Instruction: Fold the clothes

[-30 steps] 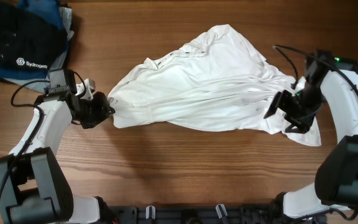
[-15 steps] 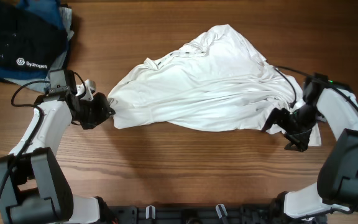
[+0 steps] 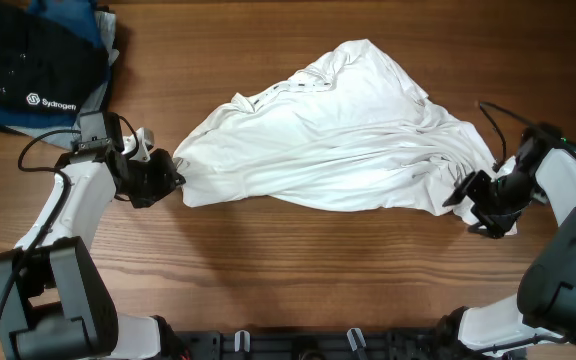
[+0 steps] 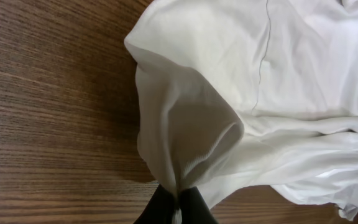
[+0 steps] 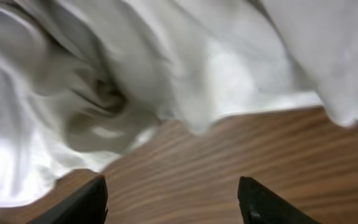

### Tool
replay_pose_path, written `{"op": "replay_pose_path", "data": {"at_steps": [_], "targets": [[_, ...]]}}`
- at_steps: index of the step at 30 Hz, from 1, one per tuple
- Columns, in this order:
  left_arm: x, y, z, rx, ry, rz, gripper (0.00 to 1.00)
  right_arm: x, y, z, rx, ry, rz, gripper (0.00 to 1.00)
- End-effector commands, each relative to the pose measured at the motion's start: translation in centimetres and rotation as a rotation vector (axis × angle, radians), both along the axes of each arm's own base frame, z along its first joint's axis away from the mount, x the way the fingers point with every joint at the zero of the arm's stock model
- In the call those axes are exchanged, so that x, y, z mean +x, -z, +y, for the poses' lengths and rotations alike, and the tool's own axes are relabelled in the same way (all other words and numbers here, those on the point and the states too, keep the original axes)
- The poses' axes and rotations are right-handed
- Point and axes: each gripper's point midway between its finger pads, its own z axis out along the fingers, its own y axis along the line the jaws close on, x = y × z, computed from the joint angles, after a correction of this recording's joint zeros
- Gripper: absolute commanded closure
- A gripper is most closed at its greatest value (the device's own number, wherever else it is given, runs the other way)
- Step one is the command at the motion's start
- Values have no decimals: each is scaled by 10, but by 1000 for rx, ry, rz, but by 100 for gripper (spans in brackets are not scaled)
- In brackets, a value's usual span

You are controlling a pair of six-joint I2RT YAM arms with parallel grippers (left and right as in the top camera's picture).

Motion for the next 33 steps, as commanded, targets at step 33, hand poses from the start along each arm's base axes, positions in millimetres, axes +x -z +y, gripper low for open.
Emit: {"op": "replay_pose_path", "data": {"at_steps": [33], "targets": [[5, -11, -3, -10, 33, -45, 96, 55, 15, 12, -50, -124, -138, 35]]}}
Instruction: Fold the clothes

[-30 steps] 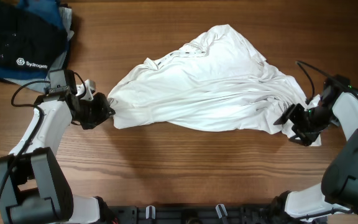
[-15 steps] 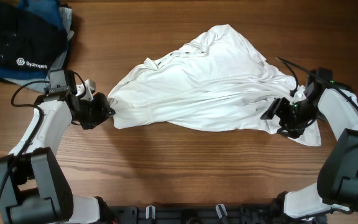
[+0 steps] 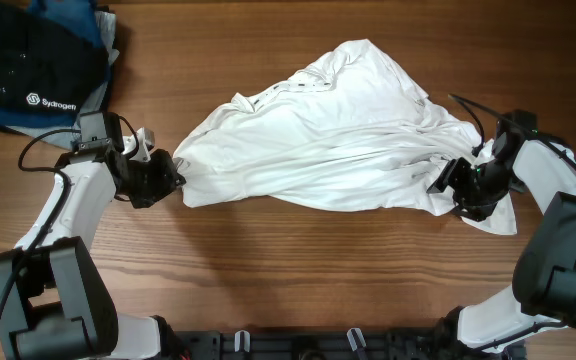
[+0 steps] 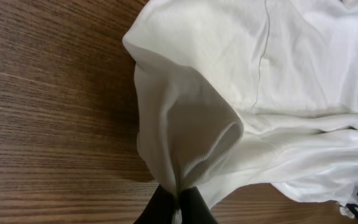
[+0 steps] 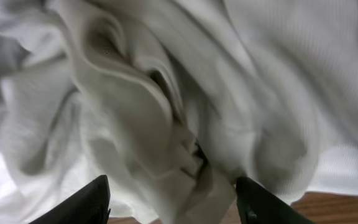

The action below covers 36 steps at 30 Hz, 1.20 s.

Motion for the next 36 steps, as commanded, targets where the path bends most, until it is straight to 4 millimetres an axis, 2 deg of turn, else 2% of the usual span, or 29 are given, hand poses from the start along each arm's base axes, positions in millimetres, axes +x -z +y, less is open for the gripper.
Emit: {"op": "replay_pose_path", "data": {"at_steps": [1, 2, 3, 4, 6, 7, 8, 10, 12, 13, 15, 16, 19, 21, 23, 25, 28, 32, 36], "targets": [[6, -11, -3, -12, 23, -44, 96, 17, -4, -6, -24, -16, -38, 37], [6, -11, -3, -12, 23, -45, 96, 19, -5, -7, -26, -16, -43, 37], [6, -11, -3, -12, 23, -45, 96, 19, -5, -7, -27, -16, -44, 43], [6, -11, -3, -12, 23, -45, 96, 20, -5, -7, -26, -16, -45, 49], [6, -11, -3, -11, 23, -45, 96, 19, -5, -7, -27, -16, -44, 69], [6, -11, -3, -11, 23, -45, 96, 19, -5, -7, -26, -17, -43, 71], [6, -11, -3, -11, 23, -45, 96, 18, -5, -7, -26, -21, -42, 68], [6, -11, -3, -11, 23, -45, 96, 15, -5, -6, -25, -27, -29, 54], [6, -11, -3, -11, 23, -45, 96, 10, -4, -6, -30, -34, -6, 51], [6, -11, -3, -11, 23, -45, 96, 8, -4, -4, -31, -40, 3, 46], [6, -11, -3, -11, 23, -45, 96, 6, -4, -1, -28, -52, 11, 46], [6, -11, -3, -11, 23, -45, 96, 6, -4, 1, -28, -60, 12, 51], [6, -11, -3, -11, 23, -45, 96, 8, -4, 9, -29, -80, 9, 73], [6, -11, -3, -11, 23, -45, 96, 9, -4, 14, -31, -99, 4, 76], [6, -11, -3, -11, 23, -45, 96, 12, -2, 20, -32, -119, -3, 83], [6, -11, -3, -11, 23, -45, 96, 13, 1, 24, -31, -131, 1, 84], [6, -11, -3, -11, 24, -45, 96, 10, 10, 29, -26, -153, 32, 95], [6, -11, -3, -11, 24, -45, 96, 6, 22, 34, -16, -169, 68, 95], [8, -12, -2, -9, 23, -56, 96, 20, 20, 38, -17, -166, 8, 95]]}}
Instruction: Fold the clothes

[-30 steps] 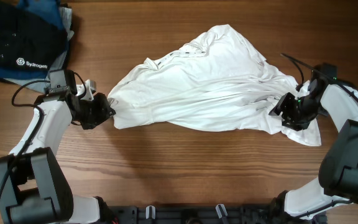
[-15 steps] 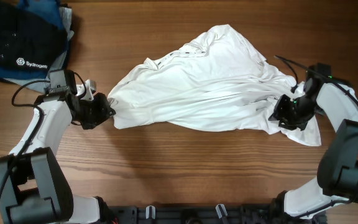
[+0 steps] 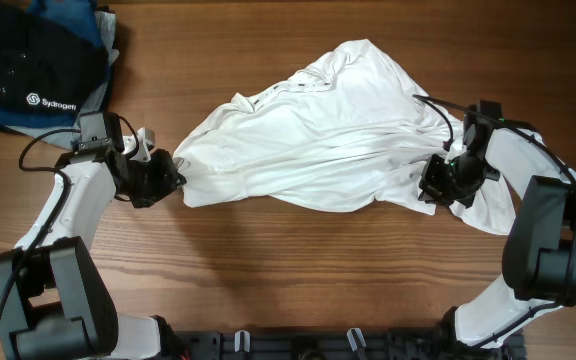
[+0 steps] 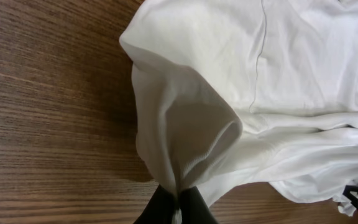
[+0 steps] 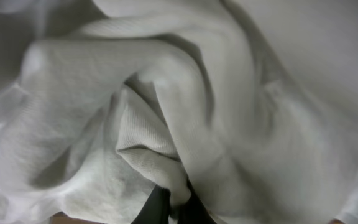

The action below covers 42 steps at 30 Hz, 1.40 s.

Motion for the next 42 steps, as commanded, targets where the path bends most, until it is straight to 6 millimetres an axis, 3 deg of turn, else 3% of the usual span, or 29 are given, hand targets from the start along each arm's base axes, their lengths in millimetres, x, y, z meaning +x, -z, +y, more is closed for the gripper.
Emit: {"op": "replay_pose_path", "data": {"at_steps": [1, 9, 16, 24, 33, 42], "targets": [[9, -11, -1, -2, 19, -56, 96, 17, 4, 2, -3, 14, -46, 95], [25, -16, 1, 4, 8, -123, 96, 27, -19, 1, -15, 11, -130, 95], [41, -29, -6, -45, 25, -217, 96, 33, -59, -1, -34, 10, -245, 95], [50, -50, -5, -30, 28, -300, 96, 21, -109, -4, -78, -9, -362, 96], [51, -122, -9, -30, 13, -507, 96, -5, -161, 0, -101, -34, -474, 95], [18, -226, -15, -12, -22, -797, 96, -24, -245, -8, -189, -46, -632, 96]]}}
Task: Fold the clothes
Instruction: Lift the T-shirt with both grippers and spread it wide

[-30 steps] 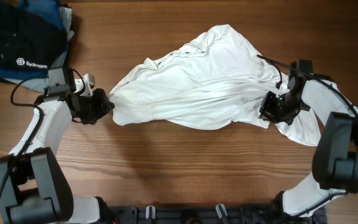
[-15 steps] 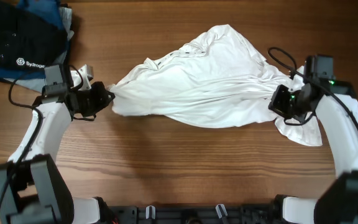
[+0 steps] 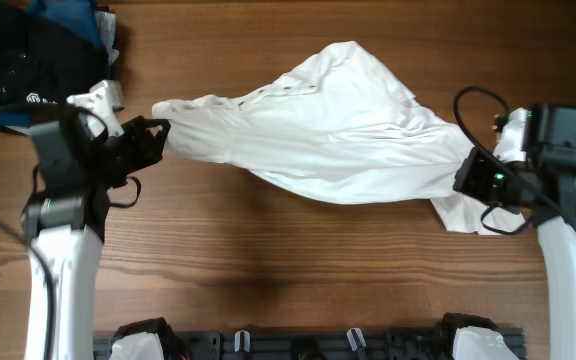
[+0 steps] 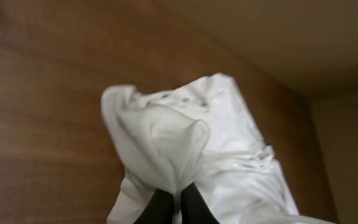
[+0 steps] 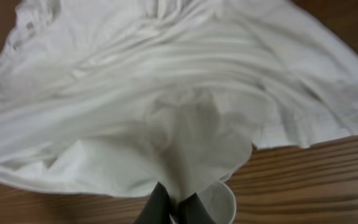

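A white garment hangs stretched above the wooden table between both arms. My left gripper is shut on its left end, where bunched white cloth rises out of the dark fingers. My right gripper is shut on the right end; in the right wrist view the cloth fans out from the closed fingers. A loose flap droops below the right grip.
A pile of dark blue and black clothing with a white logo lies at the table's far left corner, close behind the left arm. Bare wood lies under and in front of the stretched garment.
Both arms have risen and drawn apart. The garment, then lying crumpled on the table, now hangs taut between them. The right gripper stays shut on the cloth it had gripped.
The left gripper was shut on the garment's left edge throughout. The right gripper was open over bare wood beside the right edge, then open over the folds, then shut on a fold. Now both hold the garment lifted and stretched.
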### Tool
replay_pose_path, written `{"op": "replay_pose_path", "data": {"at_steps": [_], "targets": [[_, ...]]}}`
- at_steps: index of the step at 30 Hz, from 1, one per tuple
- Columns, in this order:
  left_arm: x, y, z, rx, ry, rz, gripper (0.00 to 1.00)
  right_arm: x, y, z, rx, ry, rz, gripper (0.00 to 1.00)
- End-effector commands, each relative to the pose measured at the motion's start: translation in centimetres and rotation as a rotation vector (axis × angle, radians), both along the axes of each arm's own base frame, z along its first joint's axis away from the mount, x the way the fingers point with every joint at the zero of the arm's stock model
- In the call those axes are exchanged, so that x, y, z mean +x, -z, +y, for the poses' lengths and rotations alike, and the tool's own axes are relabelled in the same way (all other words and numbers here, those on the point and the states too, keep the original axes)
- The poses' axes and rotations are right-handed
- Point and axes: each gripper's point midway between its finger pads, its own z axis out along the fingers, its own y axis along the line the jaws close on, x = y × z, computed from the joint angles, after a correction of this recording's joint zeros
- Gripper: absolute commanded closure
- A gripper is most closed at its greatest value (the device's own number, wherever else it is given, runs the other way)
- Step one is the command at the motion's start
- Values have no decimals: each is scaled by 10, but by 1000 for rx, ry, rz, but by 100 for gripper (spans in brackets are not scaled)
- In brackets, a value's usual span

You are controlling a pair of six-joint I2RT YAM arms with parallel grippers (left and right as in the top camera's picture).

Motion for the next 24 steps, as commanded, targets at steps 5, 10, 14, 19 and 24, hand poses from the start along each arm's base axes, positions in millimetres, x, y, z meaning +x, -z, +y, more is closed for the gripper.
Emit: {"op": "replay_pose_path", "data": {"at_steps": [5, 10, 14, 19, 24], "targets": [[-50, -103, -9, 21, -27, -318, 96, 0, -91, -7, -92, -6, -209, 95], [-70, -122, -7, 35, -71, -381, 96, 0, -124, -14, -121, 43, -284, 95], [-75, -118, -8, 31, -71, -361, 96, 1, -152, -14, -135, 39, -362, 96], [-76, -114, -8, 10, -79, -333, 96, -3, -182, -14, -154, 36, -433, 96], [-76, -118, -8, 5, -81, -349, 96, -9, -205, -14, -172, 29, -491, 96]]}}
